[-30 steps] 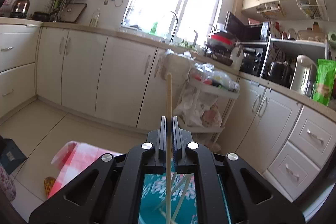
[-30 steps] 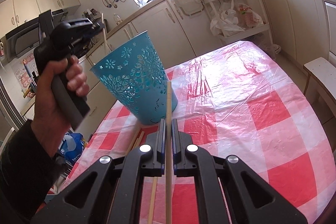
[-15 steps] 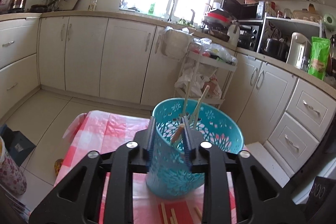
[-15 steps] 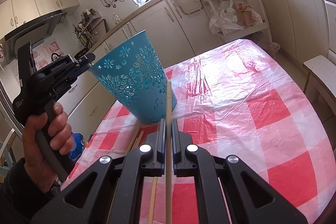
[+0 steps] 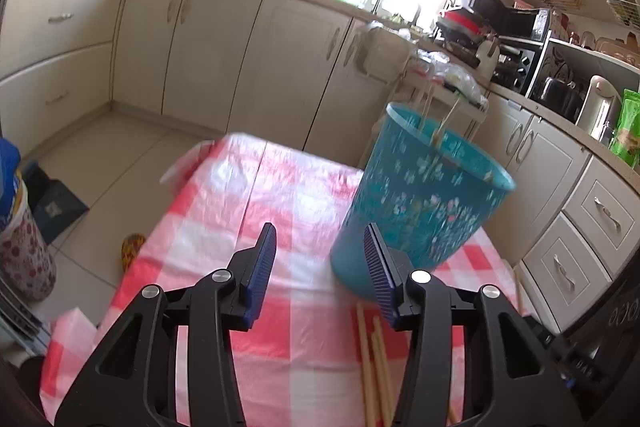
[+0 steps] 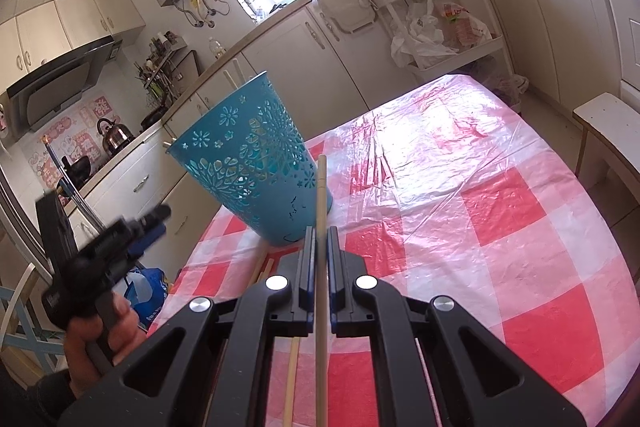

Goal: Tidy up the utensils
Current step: 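Carry the held chopstick over the teal bin and open the right tool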

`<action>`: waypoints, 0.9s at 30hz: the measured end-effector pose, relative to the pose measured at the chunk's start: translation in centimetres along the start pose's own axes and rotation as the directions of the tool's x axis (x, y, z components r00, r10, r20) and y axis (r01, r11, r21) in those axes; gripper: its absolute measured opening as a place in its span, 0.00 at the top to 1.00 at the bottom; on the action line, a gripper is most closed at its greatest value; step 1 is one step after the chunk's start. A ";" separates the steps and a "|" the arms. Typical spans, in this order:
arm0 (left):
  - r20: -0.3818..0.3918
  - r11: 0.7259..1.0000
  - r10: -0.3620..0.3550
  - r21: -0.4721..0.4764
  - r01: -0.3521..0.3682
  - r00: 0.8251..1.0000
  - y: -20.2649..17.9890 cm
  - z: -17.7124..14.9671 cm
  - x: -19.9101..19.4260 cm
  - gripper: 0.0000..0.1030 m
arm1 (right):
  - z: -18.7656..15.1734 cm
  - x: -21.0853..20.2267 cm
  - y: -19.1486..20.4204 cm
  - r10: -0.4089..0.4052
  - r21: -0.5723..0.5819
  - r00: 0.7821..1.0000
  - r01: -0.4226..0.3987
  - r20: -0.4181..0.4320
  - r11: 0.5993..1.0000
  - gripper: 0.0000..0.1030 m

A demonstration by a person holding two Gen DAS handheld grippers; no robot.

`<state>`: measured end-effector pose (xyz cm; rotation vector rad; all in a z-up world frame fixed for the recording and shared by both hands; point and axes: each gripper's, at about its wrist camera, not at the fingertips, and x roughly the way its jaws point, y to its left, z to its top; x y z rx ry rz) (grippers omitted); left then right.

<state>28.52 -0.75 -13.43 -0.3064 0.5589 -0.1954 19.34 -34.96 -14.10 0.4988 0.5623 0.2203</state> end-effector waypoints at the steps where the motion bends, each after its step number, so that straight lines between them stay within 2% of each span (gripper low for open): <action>1: -0.013 1.000 0.001 -0.008 -0.001 1.000 0.4 -0.5 0.1 0.57 | 0.1 -0.1 0.0 0.007 0.012 1.000 -0.007 0.005 1.000 0.94; 5: -0.064 0.998 -0.008 -0.061 0.004 0.998 1.5 -1.7 0.9 0.55 | 1.4 -1.3 0.8 0.031 0.012 0.998 -0.031 0.058 0.999 0.94; 9: -0.064 0.996 -0.003 -0.088 -0.003 0.998 2.2 -1.9 1.1 0.55 | 3.5 -2.7 2.1 0.061 -0.009 0.989 -0.061 0.133 0.998 0.94; 13: -0.054 0.996 0.008 -0.093 -0.013 0.999 2.1 -2.1 0.7 0.55 | 5.4 -4.0 4.0 0.082 -0.052 0.971 -0.072 0.224 0.996 0.94; 18: 0.039 0.998 -0.017 -0.052 0.019 0.999 0.0 -1.1 -2.8 0.53 | 8.0 -4.2 6.6 0.101 -0.126 0.938 -0.062 0.333 0.990 0.94; 22: 0.128 0.998 -0.062 -0.024 0.065 0.990 -2.0 0.3 -6.3 0.49 | 10.3 -3.0 8.6 0.135 -0.172 0.908 -0.071 0.396 0.983 0.94; 27: 0.217 0.993 -0.113 -0.009 0.118 0.970 -3.7 2.0 -9.9 0.46 | 13.8 -1.3 11.1 0.199 -0.183 0.834 -0.120 0.515 0.976 0.94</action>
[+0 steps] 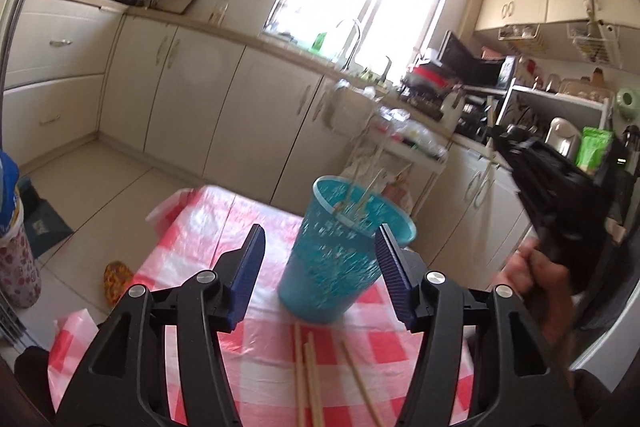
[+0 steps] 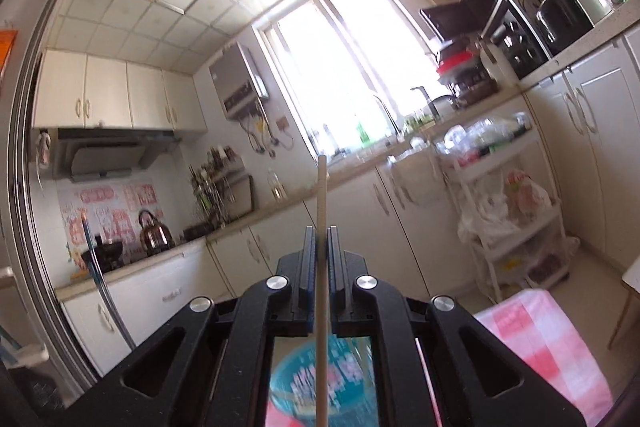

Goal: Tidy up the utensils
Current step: 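Carry the held chopstick over the teal bin and open the right tool, then lower the right tool onto a chopstick and grasp it while the left tool grasps another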

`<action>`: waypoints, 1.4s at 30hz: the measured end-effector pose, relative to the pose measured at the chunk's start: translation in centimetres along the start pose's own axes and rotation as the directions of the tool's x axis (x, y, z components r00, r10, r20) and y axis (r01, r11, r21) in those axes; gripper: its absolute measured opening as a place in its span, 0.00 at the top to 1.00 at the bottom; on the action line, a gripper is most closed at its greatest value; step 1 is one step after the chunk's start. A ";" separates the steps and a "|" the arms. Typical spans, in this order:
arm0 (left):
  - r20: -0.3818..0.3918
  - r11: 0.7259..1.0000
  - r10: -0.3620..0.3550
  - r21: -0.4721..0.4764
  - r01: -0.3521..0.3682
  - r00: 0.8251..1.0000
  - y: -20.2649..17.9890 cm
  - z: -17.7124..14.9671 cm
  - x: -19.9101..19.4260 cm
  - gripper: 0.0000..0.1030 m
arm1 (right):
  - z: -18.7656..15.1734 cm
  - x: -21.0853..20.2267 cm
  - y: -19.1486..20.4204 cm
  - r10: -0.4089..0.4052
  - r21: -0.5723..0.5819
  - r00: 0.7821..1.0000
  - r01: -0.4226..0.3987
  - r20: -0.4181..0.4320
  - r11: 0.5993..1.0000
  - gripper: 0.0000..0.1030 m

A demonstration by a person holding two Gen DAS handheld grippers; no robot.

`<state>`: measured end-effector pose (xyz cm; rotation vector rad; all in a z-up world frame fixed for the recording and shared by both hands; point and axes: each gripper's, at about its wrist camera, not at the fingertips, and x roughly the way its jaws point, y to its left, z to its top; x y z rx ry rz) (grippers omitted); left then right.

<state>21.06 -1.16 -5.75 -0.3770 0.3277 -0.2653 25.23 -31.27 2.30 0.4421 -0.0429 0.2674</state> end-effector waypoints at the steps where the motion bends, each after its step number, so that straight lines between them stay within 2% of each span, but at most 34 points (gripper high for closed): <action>1: 0.013 1.000 -0.007 -0.001 0.007 1.000 -0.2 0.3 -0.4 0.46 | 0.3 0.6 0.2 0.004 -0.001 1.000 -0.004 0.024 1.000 0.94; 3: 0.032 1.000 -0.023 -0.003 0.023 0.999 -0.6 0.8 -1.0 0.44 | 0.3 1.9 0.3 0.005 -0.014 0.998 -0.004 0.061 1.000 0.94; 6: 0.031 0.999 -0.038 -0.012 0.038 0.999 -0.7 1.2 -1.1 0.43 | -0.7 4.5 -0.1 -0.012 -0.023 0.998 0.014 0.055 1.000 0.94; 11: 0.013 0.999 -0.027 -0.029 0.027 1.000 -0.2 1.2 -0.6 0.42 | -3.5 7.5 -1.6 -0.049 -0.051 0.998 0.047 -0.048 0.998 0.94; 15: 0.011 0.999 -0.017 -0.036 0.017 1.000 0.3 1.1 -0.4 0.42 | -5.5 6.9 -2.4 -0.060 -0.057 0.991 0.053 -0.120 0.997 0.94; 16: 0.008 0.999 -0.016 -0.039 0.016 1.000 0.4 1.1 -0.4 0.42 | -5.9 6.7 -2.4 -0.064 -0.071 0.987 0.054 -0.148 0.996 0.92; 17: 0.005 0.999 -0.016 -0.043 0.016 1.000 0.5 1.1 -0.4 0.42 | -6.3 6.6 -2.5 -0.066 -0.082 0.982 0.052 -0.177 0.995 0.84; 19: 0.005 0.999 -0.012 -0.043 0.012 1.000 0.6 1.2 -0.5 0.41 | -6.8 6.0 -2.7 -0.071 -0.092 0.974 0.053 -0.213 0.994 0.77; 21: 0.002 0.999 -0.009 -0.038 0.009 1.000 0.5 1.2 -0.7 0.39 | -6.9 5.2 -3.0 -0.076 -0.094 0.968 0.055 -0.239 0.994 0.76; 24: 0.003 0.999 -0.005 -0.032 0.005 1.000 0.4 1.2 -1.1 0.38 | -6.4 2.9 -3.3 -0.094 -0.084 0.959 0.074 -0.266 0.994 0.69; 26: -0.005 1.000 0.000 -0.028 0.000 1.000 0.3 1.2 -1.3 0.38 | -6.0 0.7 -3.7 -0.122 -0.070 0.947 0.106 -0.298 0.992 0.56; 29: -0.048 0.999 0.029 -0.023 -0.030 0.998 0.7 0.8 -1.1 0.38 | -6.6 -2.3 -4.2 -0.142 -0.055 0.911 0.131 -0.388 0.990 0.55; 31: -0.087 0.998 0.052 -0.028 -0.054 0.995 1.3 0.4 -0.9 0.38 | -8.0 -4.3 -3.9 -0.174 -0.099 0.866 0.145 -0.468 0.985 0.56; 34: -0.166 0.995 0.097 -0.016 -0.101 0.981 2.1 -0.8 -0.3 0.38 | -11.2 -6.5 -3.7 -0.214 -0.161 0.773 0.146 -0.598 0.976 0.56; 35: -0.194 0.993 0.110 -0.012 -0.114 0.975 2.5 -1.3 -0.1 0.38 | -12.4 -6.9 -3.7 -0.224 -0.176 0.735 0.144 -0.639 0.974 0.56; 38: -0.278 0.990 0.141 0.020 -0.141 0.950 3.1 -3.0 0.6 0.38 | -15.1 -6.8 -3.5 -0.257 -0.229 0.652 0.129 -0.713 0.965 0.63; 40: -0.317 0.987 0.159 0.054 -0.150 0.935 3.1 -4.0 1.1 0.38 | -16.4 -6.4 -3.1 -0.270 -0.256 0.614 0.113 -0.741 0.960 0.65; 42: -0.362 0.983 0.181 0.108 -0.152 0.914 2.8 -5.1 1.9 0.38 | -17.3 -6.0 -2.5 -0.280 -0.283 0.594 0.092 -0.754 0.955 0.67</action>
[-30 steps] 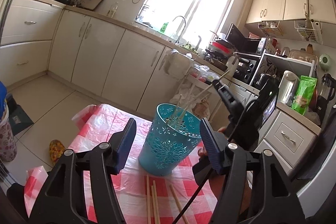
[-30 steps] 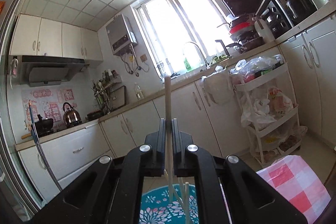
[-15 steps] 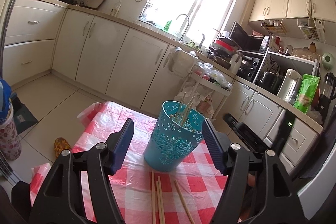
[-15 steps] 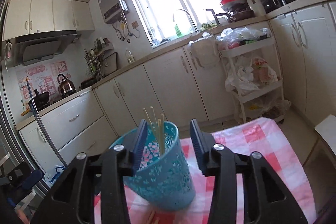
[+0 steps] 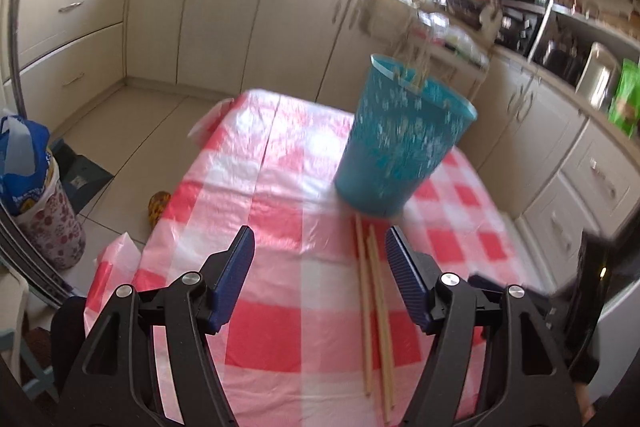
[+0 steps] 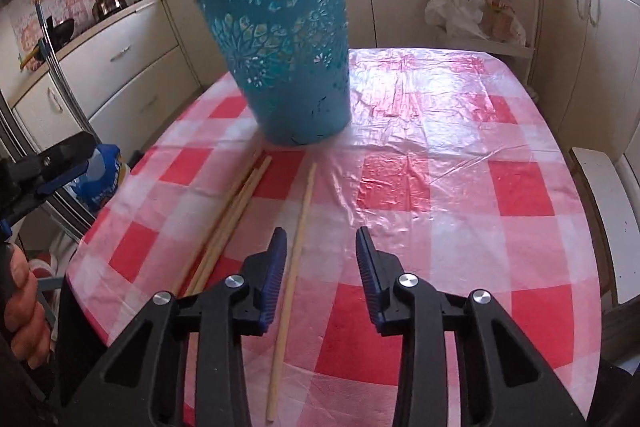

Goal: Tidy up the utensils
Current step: 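Lower the right tool onto a chopstick and grasp it while the left tool grasps another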

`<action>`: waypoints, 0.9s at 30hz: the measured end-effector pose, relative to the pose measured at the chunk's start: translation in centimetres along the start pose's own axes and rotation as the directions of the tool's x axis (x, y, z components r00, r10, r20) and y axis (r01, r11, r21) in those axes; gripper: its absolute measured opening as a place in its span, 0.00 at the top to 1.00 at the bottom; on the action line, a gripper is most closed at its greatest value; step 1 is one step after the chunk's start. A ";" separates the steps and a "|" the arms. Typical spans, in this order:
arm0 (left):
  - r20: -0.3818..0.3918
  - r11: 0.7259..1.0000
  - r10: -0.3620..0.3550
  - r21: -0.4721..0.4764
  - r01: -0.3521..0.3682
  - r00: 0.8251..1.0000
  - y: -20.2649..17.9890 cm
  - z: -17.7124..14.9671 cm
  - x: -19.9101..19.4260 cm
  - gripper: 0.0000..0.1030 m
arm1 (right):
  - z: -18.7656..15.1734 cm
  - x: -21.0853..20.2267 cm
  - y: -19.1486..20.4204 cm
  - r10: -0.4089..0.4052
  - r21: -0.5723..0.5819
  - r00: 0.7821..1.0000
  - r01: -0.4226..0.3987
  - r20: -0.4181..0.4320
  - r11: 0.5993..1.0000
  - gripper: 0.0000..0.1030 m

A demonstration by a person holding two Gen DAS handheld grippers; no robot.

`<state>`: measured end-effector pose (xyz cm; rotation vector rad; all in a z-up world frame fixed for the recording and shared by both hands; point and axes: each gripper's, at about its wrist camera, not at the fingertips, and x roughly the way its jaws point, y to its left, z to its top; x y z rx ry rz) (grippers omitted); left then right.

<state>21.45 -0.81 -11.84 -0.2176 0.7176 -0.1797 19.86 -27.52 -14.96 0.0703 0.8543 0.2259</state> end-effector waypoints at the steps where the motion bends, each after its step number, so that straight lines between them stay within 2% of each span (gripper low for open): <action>1: -0.015 1.000 0.006 0.021 -0.006 1.000 -0.2 -0.3 0.4 0.38 | 0.1 0.5 0.6 -0.004 -0.020 1.000 0.004 -0.014 1.000 0.69; 6: -0.076 0.994 0.029 0.104 -0.021 0.997 -1.7 -0.9 2.8 0.38 | -0.3 2.4 1.9 -0.054 -0.104 0.996 0.046 -0.071 0.993 0.71; 8: -0.099 0.990 0.040 0.138 -0.026 0.994 -2.3 -0.7 3.9 0.38 | -0.4 2.9 1.9 -0.070 -0.125 0.993 0.058 -0.095 0.990 0.78; 12: -0.148 0.982 0.054 0.184 -0.026 0.988 -3.2 -0.8 6.1 0.38 | -0.6 2.6 1.2 -0.098 -0.128 0.992 0.087 -0.085 0.988 0.90; 16: -0.184 0.970 0.074 0.242 -0.028 0.980 -4.2 -1.1 7.8 0.38 | -0.8 1.8 0.4 -0.105 -0.112 0.991 0.096 -0.078 0.989 0.93; 19: -0.216 0.964 0.091 0.266 -0.031 0.972 -4.5 -1.3 9.0 0.42 | -1.0 1.5 0.0 -0.097 -0.109 0.991 0.087 -0.087 0.990 0.93; 22: -0.236 0.960 0.095 0.279 -0.026 0.967 -4.6 -1.4 9.7 0.49 | -0.7 1.6 0.0 -0.092 -0.115 0.991 0.081 -0.092 0.990 0.92; 25: -0.240 0.954 0.093 0.298 -0.018 0.966 -4.8 -1.6 10.0 0.66 | -0.5 2.0 0.2 -0.093 -0.122 0.992 0.081 -0.090 0.989 0.92; 26: -0.237 0.952 0.088 0.305 -0.012 0.967 -4.8 -1.7 9.9 0.78 | -0.4 2.1 0.2 -0.093 -0.123 0.992 0.082 -0.090 0.989 0.92; 27: -0.240 0.953 0.079 0.302 -0.003 0.968 -4.7 -1.8 9.9 0.85 | -0.4 2.1 0.3 -0.096 -0.122 0.991 0.084 -0.090 0.989 0.92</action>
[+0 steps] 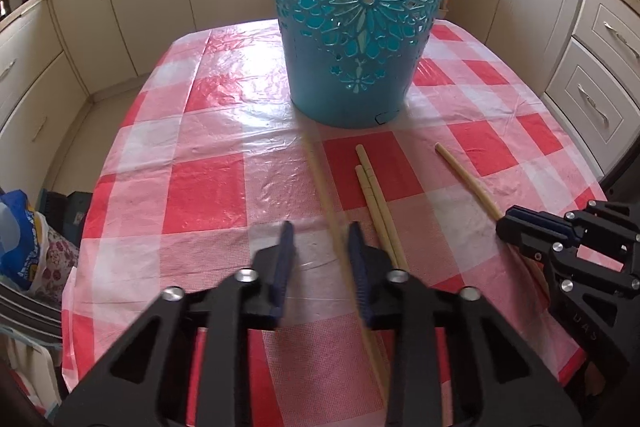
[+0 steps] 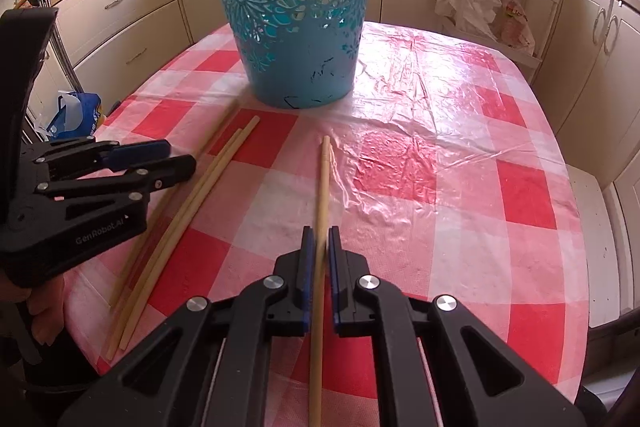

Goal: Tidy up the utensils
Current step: 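Lower the right tool onto a chopstick and grasp it while the left tool grasps another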

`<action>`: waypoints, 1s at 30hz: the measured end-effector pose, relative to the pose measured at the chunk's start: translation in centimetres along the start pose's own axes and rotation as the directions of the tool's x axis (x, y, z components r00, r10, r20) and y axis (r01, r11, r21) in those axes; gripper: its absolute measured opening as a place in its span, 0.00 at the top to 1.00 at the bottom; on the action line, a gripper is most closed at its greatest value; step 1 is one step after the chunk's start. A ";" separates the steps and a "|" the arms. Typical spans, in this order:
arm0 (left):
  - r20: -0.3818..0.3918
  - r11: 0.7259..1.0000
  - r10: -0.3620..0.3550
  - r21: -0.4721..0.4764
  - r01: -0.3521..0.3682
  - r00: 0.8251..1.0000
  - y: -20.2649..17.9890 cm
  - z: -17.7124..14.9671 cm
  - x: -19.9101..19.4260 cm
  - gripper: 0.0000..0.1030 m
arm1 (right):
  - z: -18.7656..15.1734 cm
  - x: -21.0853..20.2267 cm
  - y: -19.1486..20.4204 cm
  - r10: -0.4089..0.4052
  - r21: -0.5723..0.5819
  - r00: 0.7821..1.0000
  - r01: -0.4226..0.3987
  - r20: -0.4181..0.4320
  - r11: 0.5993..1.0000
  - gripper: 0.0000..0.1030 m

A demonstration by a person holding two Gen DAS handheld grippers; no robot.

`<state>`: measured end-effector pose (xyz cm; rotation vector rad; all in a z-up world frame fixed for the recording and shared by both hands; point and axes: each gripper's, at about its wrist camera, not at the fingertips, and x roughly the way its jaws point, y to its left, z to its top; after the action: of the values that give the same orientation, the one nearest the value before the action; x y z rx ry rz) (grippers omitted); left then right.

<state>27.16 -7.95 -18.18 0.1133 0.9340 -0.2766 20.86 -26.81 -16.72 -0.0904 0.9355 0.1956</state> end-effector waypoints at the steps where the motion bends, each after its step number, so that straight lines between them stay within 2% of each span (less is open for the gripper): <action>1: 0.002 1.000 -0.009 -0.011 0.009 1.000 0.2 -0.1 -0.1 0.87 | 0.0 0.0 0.0 0.000 0.003 1.000 0.000 0.000 1.000 0.92; 3: 0.003 0.999 -0.023 -0.042 0.023 1.000 0.8 -0.3 -0.3 0.92 | -0.1 -0.1 0.0 0.004 0.015 1.000 -0.004 -0.003 1.000 0.92; 8: -0.019 0.995 -0.066 -0.082 0.064 0.998 1.7 -0.7 -0.6 0.92 | 0.4 -0.1 0.0 0.029 0.011 0.999 -0.029 -0.013 1.000 0.92; 10: -0.039 0.993 -0.079 -0.085 0.076 0.996 1.9 -0.3 -0.5 0.87 | 0.8 0.1 0.1 0.027 0.000 1.000 -0.027 -0.012 1.000 0.92; 12: -0.044 0.995 -0.058 -0.087 0.054 0.997 2.0 0.1 -0.4 0.68 | 1.2 0.3 0.2 0.026 -0.006 1.000 -0.026 -0.012 1.000 0.92; 15: -0.044 0.996 -0.045 -0.083 0.041 0.998 2.3 0.5 0.0 0.66 | 1.3 0.9 0.2 0.021 -0.015 0.999 -0.022 -0.024 1.000 0.92; 16: -0.042 0.997 -0.040 -0.071 0.037 0.998 2.1 0.5 0.1 0.66 | 1.1 1.0 0.3 0.020 -0.018 1.000 -0.020 -0.017 1.000 0.92; 17: -0.038 0.998 -0.033 -0.056 0.031 0.999 2.0 0.5 0.2 0.75 | 1.0 0.9 0.3 0.018 -0.020 1.000 -0.018 -0.012 1.000 0.92; 18: -0.035 0.999 -0.030 -0.043 0.029 0.999 1.9 0.5 0.3 0.88 | 1.0 0.9 0.3 0.017 -0.017 1.000 -0.017 -0.011 1.000 0.92; 19: -0.030 0.999 -0.032 -0.029 0.031 0.999 1.8 0.4 0.3 0.91 | 0.9 0.8 0.2 0.016 -0.010 1.000 -0.016 -0.012 1.000 0.94; 25: -0.047 0.995 -0.100 -0.023 0.099 0.994 2.3 0.2 0.0 0.94 | 0.7 0.3 -0.1 0.031 0.008 0.999 -0.031 -0.032 0.999 0.94; 28: -0.073 0.993 -0.114 -0.034 0.112 0.991 2.5 0.6 0.1 0.94 | 0.9 0.5 0.1 0.023 -0.011 0.999 -0.023 -0.037 1.000 0.94; 30: -0.083 0.995 -0.097 -0.010 0.097 0.992 2.3 0.9 0.3 0.93 | 1.0 0.6 0.1 0.022 -0.013 0.999 -0.023 -0.036 1.000 0.94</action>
<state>28.62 -6.01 -17.94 0.0743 1.0247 -0.3610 21.98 -26.50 -16.67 -0.0958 0.9712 0.2216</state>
